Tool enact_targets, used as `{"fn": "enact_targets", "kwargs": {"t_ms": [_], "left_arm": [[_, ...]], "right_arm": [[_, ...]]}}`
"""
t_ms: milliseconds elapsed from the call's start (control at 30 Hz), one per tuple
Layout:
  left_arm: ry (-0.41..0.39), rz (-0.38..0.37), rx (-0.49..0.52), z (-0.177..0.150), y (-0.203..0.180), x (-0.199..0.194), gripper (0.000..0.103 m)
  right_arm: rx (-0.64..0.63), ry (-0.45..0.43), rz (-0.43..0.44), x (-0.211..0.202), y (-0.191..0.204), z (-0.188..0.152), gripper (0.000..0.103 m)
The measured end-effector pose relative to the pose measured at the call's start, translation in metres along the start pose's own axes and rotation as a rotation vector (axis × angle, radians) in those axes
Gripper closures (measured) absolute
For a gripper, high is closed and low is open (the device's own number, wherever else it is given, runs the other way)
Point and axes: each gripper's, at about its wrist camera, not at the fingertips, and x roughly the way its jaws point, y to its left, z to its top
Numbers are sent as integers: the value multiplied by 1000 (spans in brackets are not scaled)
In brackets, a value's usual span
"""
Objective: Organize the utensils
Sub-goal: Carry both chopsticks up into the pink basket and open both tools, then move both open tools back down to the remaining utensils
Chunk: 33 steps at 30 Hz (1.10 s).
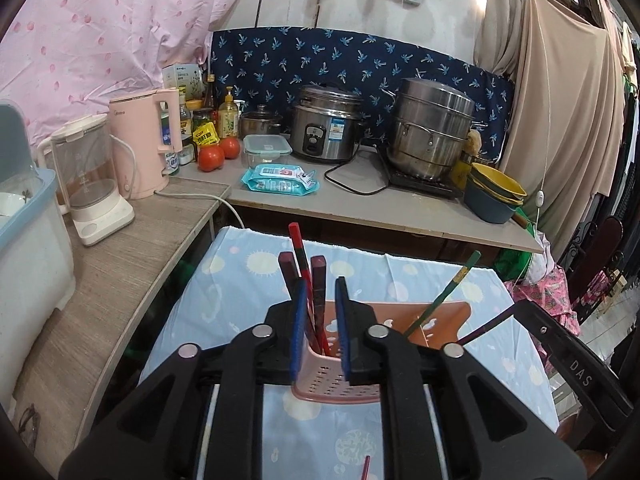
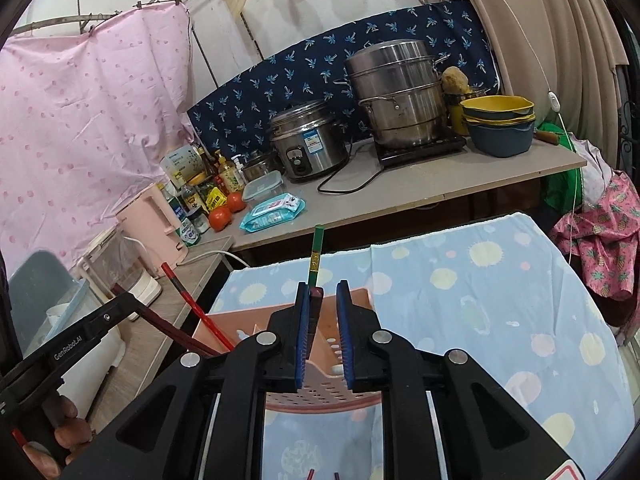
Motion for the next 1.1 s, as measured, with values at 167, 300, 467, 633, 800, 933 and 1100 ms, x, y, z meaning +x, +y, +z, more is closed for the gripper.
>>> {"fn": "enact_targets", "kwargs": {"t_ms": [167,300,467,633,800,933,1100], "left_arm": [[-28,17,-9,-3,2,-15,61],[-23,16,-5,-12,2,-25,61],[-2,17,7,-28,1,-36,61],[33,24,21,-49,0,-45,61],[58,23,27,-68,-1,-56,61],[80,27,40,-83,-2,-62,61],[124,29,40,-107,0,-69,61]], "right_arm": [[2,-12,-11,-15,-4,-5,82],[6,-4,-11,-26,-8,-13,79],[-17,21,-19,-40,-6,-31,79],[-42,45,-17,-55,-2,-50,79],[-59,79,-7,-67,4,-71,79],[-64,107,-4,-74,6,-89,79],[-72,152,-14,-84,3,-114,79]]}}
